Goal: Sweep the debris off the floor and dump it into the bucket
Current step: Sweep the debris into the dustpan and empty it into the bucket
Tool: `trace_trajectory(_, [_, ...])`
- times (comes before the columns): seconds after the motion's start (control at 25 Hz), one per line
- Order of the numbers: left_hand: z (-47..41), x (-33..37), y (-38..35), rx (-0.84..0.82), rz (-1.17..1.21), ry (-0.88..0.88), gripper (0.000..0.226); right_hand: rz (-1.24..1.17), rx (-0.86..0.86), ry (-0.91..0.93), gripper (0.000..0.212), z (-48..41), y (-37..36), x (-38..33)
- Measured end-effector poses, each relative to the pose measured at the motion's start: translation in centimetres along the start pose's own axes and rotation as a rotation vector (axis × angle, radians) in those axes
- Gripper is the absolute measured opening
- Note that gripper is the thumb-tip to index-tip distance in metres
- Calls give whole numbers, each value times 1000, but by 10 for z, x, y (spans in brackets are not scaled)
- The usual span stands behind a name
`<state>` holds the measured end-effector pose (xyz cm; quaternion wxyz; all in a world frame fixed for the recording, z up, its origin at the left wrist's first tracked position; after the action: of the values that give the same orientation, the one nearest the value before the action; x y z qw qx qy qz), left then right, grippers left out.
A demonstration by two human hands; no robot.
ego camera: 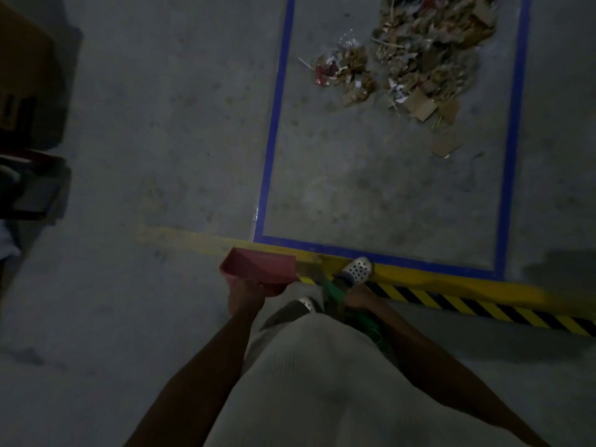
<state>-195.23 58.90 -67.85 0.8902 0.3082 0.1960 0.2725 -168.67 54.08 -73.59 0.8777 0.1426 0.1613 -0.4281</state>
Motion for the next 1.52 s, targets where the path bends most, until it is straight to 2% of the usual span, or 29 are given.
trace_trajectory(0.08, [1, 0, -5, -6, 37, 27, 53, -70, 99, -43, 18, -3, 9, 5])
trace_trajectory(0.24, [4, 6, -7, 13, 125, 39, 51, -247, 421, -97, 39, -9, 58, 7])
trace_trajectory(0.36, [2, 16, 2, 36, 66, -54, 44, -429, 597, -46, 37, 0, 85, -2])
trace_trajectory(0.48, [-3, 35, 14, 82, -5, -174, 40, -410, 552, 23, 40, 24, 83, -2])
trace_trajectory(0.56, [-5, 58, 26, 89, 126, -194, 42, -280, 458, 39, 48, 35, 81, 7])
trace_trajectory(0.64, [-7, 83, 44, 89, 320, -153, 54, -193, 377, 39, 53, 39, 85, 13])
trace_trajectory(0.8, [-25, 126, 80, 115, 380, -154, 49, -171, 358, -38, 40, 28, 101, -15])
trace_trajectory(0.92, [-53, 165, 117, 103, 420, -181, 51, -326, 526, -62, 29, 4, 128, -68])
trace_trajectory(1.04, [-100, 216, 176, 83, 429, -235, 46, -465, 591, 42, 31, -25, 172, -141])
trace_trajectory(1.28, [-171, 296, 298, 98, 383, -309, 50, -594, 512, 218, 66, -80, 240, -300])
trace_trajectory(1.4, [-198, 323, 335, 127, 282, -298, 51, -643, 432, 216, 63, -112, 269, -351])
trace_trajectory(1.52, [-219, 342, 353, 110, 320, -227, 58, -608, 393, 191, 43, -150, 298, -382])
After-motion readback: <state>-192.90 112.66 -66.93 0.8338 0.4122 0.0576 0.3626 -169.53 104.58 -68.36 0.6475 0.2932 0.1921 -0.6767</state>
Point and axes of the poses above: each hand's wrist, its own z-axis away from the middle knuckle, its own y-axis out of the back of the hand, x = y × z, the point moved 1 cm from there along -z, towards the middle knuckle, and after that the axes turned 11 degrees about y, right-handed, at the moved point
